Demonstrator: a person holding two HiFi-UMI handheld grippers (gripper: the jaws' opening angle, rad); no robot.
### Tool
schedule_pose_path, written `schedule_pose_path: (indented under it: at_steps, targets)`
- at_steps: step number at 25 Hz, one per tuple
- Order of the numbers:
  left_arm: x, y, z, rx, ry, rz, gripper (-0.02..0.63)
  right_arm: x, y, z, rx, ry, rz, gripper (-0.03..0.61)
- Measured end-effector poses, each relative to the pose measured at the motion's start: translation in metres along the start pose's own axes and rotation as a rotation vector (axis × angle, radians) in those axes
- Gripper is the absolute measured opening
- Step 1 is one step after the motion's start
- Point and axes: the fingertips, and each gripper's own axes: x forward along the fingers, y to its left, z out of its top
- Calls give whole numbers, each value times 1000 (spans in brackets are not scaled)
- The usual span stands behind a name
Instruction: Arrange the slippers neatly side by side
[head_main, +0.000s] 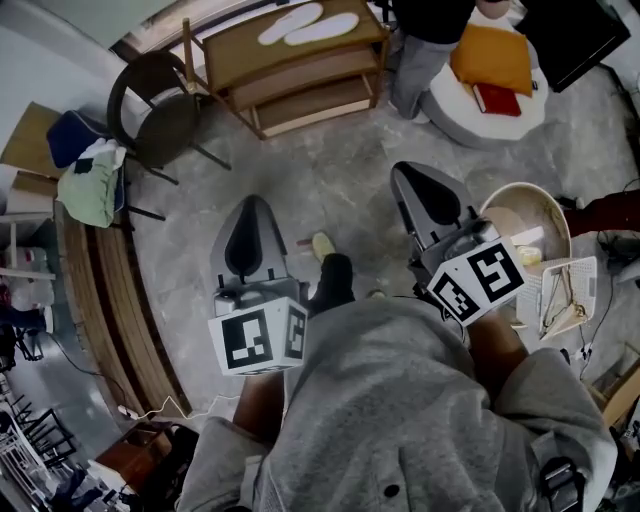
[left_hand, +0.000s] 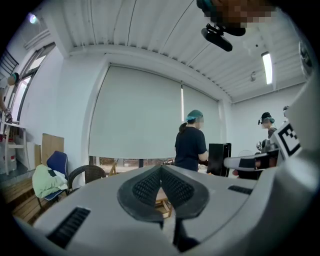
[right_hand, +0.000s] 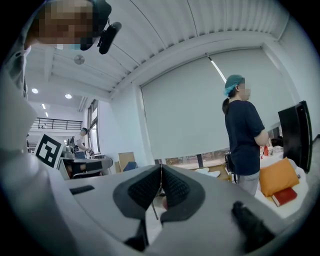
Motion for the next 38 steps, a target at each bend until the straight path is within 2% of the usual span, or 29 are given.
schedule_pose_path:
  at_steps: [7, 20, 28, 38]
  targets:
    - [43, 31, 1, -19, 28, -5, 14, 50, -14, -1, 28, 32, -11, 25]
    - [100, 100, 13, -39, 27, 5, 14, 140, -5, 12, -13, 47, -3, 25]
    - [137, 132, 13, -47, 35, -29, 14, 188, -5, 16, -27, 41, -26, 25]
    - [167, 155, 13, -59, 36, -68, 15, 220, -7, 18, -43, 40, -64, 25]
